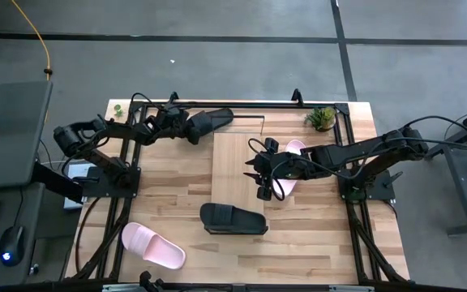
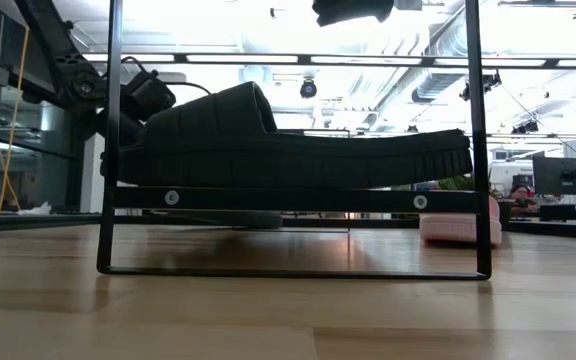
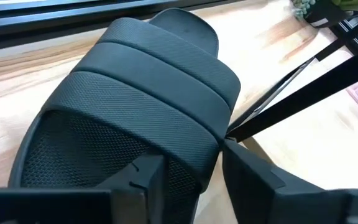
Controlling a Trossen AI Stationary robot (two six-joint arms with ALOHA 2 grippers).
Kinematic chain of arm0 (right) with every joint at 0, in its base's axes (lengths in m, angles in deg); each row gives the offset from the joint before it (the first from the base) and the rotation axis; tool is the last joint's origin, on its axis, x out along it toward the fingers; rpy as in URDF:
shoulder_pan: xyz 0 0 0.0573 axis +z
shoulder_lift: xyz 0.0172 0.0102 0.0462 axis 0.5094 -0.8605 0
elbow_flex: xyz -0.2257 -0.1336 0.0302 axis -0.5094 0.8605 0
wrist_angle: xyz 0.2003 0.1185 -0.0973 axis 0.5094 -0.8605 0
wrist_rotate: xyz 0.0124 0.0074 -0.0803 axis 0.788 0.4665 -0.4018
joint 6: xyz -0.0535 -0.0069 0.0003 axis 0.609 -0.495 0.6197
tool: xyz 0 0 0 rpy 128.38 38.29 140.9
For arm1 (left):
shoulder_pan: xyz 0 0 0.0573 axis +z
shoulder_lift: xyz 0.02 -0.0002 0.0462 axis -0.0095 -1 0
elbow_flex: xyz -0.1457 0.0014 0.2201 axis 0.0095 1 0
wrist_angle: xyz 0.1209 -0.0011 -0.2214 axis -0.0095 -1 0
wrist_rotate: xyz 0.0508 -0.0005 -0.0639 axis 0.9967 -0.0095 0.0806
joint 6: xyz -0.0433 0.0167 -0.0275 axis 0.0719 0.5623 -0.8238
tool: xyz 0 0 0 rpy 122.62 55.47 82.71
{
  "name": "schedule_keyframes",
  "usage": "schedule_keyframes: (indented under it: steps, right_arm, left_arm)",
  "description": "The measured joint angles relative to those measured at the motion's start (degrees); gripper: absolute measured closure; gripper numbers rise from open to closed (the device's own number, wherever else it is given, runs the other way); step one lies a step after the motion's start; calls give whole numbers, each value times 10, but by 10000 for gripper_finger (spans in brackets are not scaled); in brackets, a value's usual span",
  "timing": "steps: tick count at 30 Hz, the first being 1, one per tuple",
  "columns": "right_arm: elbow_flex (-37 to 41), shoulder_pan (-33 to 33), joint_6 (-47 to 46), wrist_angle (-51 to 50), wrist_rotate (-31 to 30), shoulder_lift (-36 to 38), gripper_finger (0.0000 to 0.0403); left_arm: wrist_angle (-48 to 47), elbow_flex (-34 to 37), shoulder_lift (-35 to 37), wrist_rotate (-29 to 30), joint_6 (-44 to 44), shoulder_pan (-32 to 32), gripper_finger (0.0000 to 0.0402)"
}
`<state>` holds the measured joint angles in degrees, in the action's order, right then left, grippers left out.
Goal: Pick and place slides into the shelf
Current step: Put the black slipper on the shelf
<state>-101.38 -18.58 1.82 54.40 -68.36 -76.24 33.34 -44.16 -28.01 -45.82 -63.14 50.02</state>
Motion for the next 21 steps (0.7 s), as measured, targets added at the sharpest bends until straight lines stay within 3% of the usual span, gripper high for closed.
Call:
schedule_keyframes:
  steps: [8,21]
  right_arm:
    - [0,0,0,0,0,0,260]
    - [0,0,17,0,4,0,260]
  left_arm:
    - [8,0,1,-2,20,0,389]
    - [14,0,1,-22,31,0,389]
